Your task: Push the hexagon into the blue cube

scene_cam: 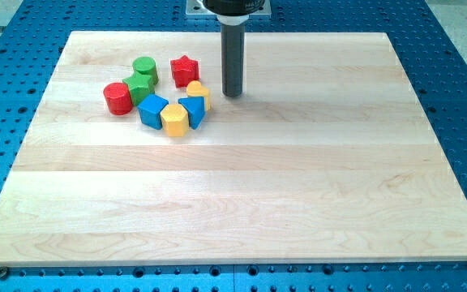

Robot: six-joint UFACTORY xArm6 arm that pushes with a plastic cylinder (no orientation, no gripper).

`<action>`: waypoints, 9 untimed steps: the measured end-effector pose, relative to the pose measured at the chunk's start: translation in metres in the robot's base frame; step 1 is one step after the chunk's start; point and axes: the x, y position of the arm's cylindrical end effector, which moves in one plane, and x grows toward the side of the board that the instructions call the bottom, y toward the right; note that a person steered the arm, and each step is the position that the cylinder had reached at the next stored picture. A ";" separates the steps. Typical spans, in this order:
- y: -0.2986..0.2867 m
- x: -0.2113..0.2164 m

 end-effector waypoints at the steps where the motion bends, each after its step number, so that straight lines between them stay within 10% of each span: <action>1: -0.017 0.027; 4: -0.033 0.029; 7: -0.021 0.174; 9: -0.077 0.149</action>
